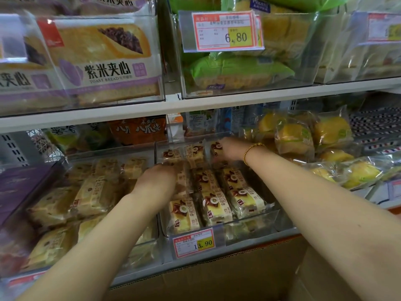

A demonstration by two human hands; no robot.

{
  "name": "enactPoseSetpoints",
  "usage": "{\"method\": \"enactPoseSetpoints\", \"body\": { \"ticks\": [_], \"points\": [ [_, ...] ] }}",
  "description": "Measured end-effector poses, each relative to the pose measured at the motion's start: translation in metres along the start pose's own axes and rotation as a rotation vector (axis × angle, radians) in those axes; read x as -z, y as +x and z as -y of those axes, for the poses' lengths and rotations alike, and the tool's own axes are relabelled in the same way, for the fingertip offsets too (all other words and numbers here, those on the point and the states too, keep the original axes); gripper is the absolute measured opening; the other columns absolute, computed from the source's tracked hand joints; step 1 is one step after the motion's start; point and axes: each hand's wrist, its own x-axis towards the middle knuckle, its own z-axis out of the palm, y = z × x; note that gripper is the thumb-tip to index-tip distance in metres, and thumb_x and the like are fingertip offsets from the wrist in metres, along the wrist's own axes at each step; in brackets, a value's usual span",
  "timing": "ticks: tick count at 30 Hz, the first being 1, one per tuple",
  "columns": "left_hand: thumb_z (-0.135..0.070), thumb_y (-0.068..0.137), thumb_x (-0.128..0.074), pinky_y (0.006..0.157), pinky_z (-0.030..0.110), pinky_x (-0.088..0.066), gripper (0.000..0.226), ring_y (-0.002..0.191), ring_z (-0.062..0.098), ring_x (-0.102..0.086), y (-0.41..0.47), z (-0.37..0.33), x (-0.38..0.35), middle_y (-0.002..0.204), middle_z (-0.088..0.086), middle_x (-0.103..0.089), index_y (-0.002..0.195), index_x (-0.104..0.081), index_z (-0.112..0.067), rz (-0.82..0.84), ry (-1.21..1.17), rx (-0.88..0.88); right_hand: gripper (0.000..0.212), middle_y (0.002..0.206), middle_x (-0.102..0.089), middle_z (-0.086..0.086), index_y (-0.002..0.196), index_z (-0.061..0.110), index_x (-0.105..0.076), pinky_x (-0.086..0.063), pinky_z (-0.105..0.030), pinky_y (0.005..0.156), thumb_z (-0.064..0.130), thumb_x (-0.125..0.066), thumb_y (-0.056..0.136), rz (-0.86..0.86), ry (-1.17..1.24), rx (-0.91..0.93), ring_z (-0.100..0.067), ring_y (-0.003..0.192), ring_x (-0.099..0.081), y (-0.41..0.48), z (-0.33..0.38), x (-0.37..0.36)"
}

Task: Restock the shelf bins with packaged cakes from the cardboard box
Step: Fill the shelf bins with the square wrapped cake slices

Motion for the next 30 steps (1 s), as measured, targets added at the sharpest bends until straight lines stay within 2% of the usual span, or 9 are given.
{"method": "enactPoseSetpoints", "body": {
  "ticks": [4,7,11,16,19,22,24,27,30],
  "points": [
    [-0.021,0.099,-0.05,0.113,0.041,-0.033,0.06,0.146,0.026,-0.018,0.001,-0.008,-0.003,0.161,-0.001,-0.005,0.151,-0.022,-0.027,-0.016,0.046,-0.031,0.026,0.107,-0.06,-0.01,0.119,0.005,-0.058,-0.041,-0.024,0.069,0.004,-0.053,0.094,0.048,-0.026,0.035,-0.018,0.086,-0.055,-0.002,-0.003,0.004],
    [-0.008,0.097,-0.048,0.11,0.041,-0.037,0.064,0.144,0.027,-0.024,0.007,-0.016,-0.003,0.159,0.006,-0.017,0.152,-0.018,-0.018,-0.009,0.054,0.021,0.028,0.1,-0.054,-0.004,0.123,0.008,-0.054,-0.04,-0.023,0.068,0.004,-0.046,0.097,-0.1,0.027,0.066,-0.014,0.08,-0.051,-0.003,-0.004,-0.003],
    [-0.011,0.094,-0.054,0.085,0.029,-0.05,0.045,0.111,0.024,-0.057,0.01,-0.02,0.002,0.127,0.009,-0.055,0.138,-0.043,-0.013,0.007,0.1,0.0,0.035,0.123,-0.058,-0.011,0.133,0.011,-0.049,-0.047,-0.029,0.088,0.016,-0.047,0.098,-0.081,0.11,0.095,-0.023,0.106,-0.057,-0.016,-0.001,-0.007],
    [-0.017,0.093,-0.055,0.067,0.023,-0.045,0.022,0.08,0.014,-0.055,-0.003,-0.017,0.015,0.084,-0.003,-0.052,0.114,-0.059,-0.013,0.085,0.078,0.008,0.051,0.142,-0.047,-0.01,0.143,0.014,-0.04,-0.047,-0.033,0.097,0.014,-0.054,0.094,-0.164,0.13,0.069,-0.025,0.124,-0.05,-0.053,0.005,0.015],
    [-0.024,0.095,-0.053,0.056,0.021,-0.042,0.018,0.072,0.011,-0.056,-0.031,-0.022,0.018,0.077,-0.006,-0.054,0.105,-0.062,-0.014,-0.037,-0.105,0.035,0.032,0.12,-0.061,-0.006,0.128,0.018,-0.056,-0.052,-0.032,0.086,0.024,-0.05,0.097,-0.295,0.144,0.112,-0.02,0.102,-0.061,-0.093,0.014,0.026],
    [-0.035,0.094,-0.053,0.051,0.023,-0.038,0.017,0.06,0.012,-0.053,-0.088,-0.032,0.005,0.068,-0.007,-0.055,0.086,-0.059,-0.021,-0.42,-0.276,-0.171,0.026,0.081,-0.065,0.004,0.091,0.02,-0.068,-0.048,-0.025,0.068,0.038,-0.05,0.097,-0.39,0.104,0.222,-0.01,0.071,-0.057,-0.152,0.02,0.028],
    [-0.041,0.091,-0.047,0.044,0.024,-0.034,0.034,0.046,0.01,-0.044,-0.122,-0.035,-0.017,0.053,-0.01,-0.045,0.064,-0.049,-0.022,-0.399,-0.356,-0.338,0.035,0.064,-0.058,0.005,0.073,0.017,-0.066,-0.038,-0.021,0.056,0.04,-0.052,0.095,-0.175,0.105,0.266,-0.009,0.058,-0.052,-0.191,0.02,0.028],
    [-0.054,0.083,-0.037,0.05,0.032,-0.039,0.045,0.047,0.018,-0.042,-0.153,-0.033,-0.077,0.047,-0.004,-0.04,0.053,-0.039,-0.02,-0.013,-0.375,-0.426,0.031,0.06,-0.057,0.006,0.071,0.019,-0.066,-0.044,-0.02,0.056,0.041,-0.059,0.092,0.337,0.105,0.272,-0.009,0.055,-0.054,-0.237,0.009,0.012],
    [-0.05,0.089,-0.053,0.059,0.03,-0.039,0.047,0.055,0.017,-0.044,-0.174,-0.033,-0.131,0.052,-0.006,-0.044,0.054,-0.04,-0.022,0.37,-0.325,-0.329,0.023,0.061,-0.063,0.008,0.075,0.021,-0.065,-0.049,-0.026,0.066,0.04,-0.065,0.088,0.61,0.08,0.223,-0.009,0.06,-0.06,-0.257,-0.005,-0.036]
  ]
}}
